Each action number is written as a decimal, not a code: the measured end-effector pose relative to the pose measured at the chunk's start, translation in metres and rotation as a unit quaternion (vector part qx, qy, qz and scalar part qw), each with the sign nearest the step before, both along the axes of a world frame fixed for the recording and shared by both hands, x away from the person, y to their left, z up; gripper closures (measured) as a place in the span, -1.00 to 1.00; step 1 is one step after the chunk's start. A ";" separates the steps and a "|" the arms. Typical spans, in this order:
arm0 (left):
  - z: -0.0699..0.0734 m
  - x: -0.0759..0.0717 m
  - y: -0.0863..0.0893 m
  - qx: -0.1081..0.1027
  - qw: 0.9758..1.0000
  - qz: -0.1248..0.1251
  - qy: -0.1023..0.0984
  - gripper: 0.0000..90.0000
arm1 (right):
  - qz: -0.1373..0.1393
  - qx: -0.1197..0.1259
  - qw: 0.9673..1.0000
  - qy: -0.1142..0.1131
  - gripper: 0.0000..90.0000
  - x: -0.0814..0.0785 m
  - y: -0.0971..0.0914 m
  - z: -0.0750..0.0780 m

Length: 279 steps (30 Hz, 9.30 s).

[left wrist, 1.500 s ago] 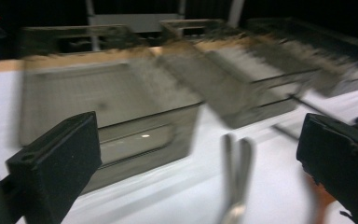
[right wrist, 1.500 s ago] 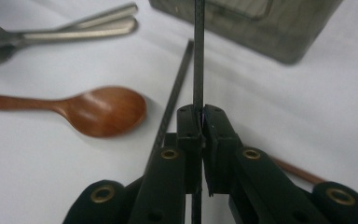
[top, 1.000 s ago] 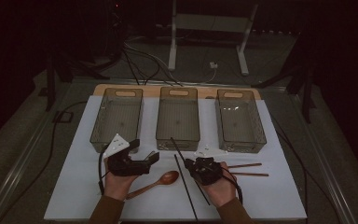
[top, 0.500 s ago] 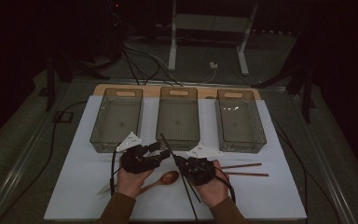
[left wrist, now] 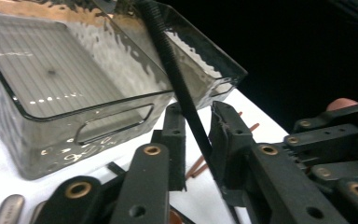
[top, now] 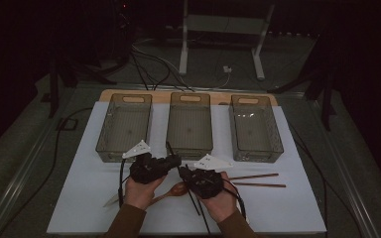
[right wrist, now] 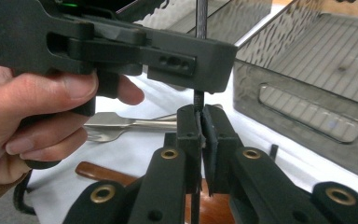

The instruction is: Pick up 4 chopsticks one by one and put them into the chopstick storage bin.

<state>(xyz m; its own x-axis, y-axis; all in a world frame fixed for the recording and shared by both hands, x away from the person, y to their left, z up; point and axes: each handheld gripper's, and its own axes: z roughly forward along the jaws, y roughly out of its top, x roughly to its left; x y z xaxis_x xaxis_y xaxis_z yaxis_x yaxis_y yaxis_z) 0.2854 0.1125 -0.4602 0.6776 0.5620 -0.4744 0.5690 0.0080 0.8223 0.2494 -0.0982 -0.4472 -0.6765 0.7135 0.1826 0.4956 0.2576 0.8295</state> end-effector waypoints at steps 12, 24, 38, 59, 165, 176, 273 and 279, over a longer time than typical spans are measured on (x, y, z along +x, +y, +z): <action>0.000 0.003 0.009 -0.020 0.999 -0.008 0.028 0.86 | 0.019 0.001 1.000 -0.022 0.14 0.003 -0.006 -0.004; 0.006 0.005 0.023 -0.052 0.997 -0.010 0.053 0.93 | -0.035 -0.017 0.999 -0.007 -0.67 0.017 -0.035 -0.010; 0.033 0.001 0.060 -0.027 0.998 0.021 0.054 0.93 | -0.062 -0.031 0.998 -0.007 -0.75 0.019 -0.061 -0.015; 0.074 0.019 0.117 0.052 0.992 0.114 0.016 0.93 | -0.080 -0.005 0.997 -0.023 -0.70 0.025 -0.108 -0.021; 0.061 0.023 0.116 0.112 0.968 0.178 -0.135 -0.99 | -0.088 -0.017 0.996 0.030 -0.94 0.024 -0.135 -0.019; 0.033 -0.008 0.110 0.121 0.968 0.171 -0.138 -0.99 | -0.073 -0.029 0.996 0.050 -0.94 0.033 -0.114 -0.019; -0.003 -0.017 0.054 0.116 0.985 0.103 -0.074 -0.97 | -0.019 -0.085 0.995 0.056 0.94 0.009 -0.027 -0.024; -0.004 -0.011 0.031 0.089 0.992 0.075 -0.048 -0.83 | -0.007 -0.070 0.997 0.029 0.94 0.005 -0.013 -0.011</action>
<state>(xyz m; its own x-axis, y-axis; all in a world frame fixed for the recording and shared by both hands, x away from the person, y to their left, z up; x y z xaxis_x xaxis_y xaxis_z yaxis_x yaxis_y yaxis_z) 0.2745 0.1440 -0.4640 0.6166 0.7296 -0.2959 0.4920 -0.0637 0.8683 0.2545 -0.1109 -0.4582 -0.6579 0.7436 0.1190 0.5453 0.3615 0.7562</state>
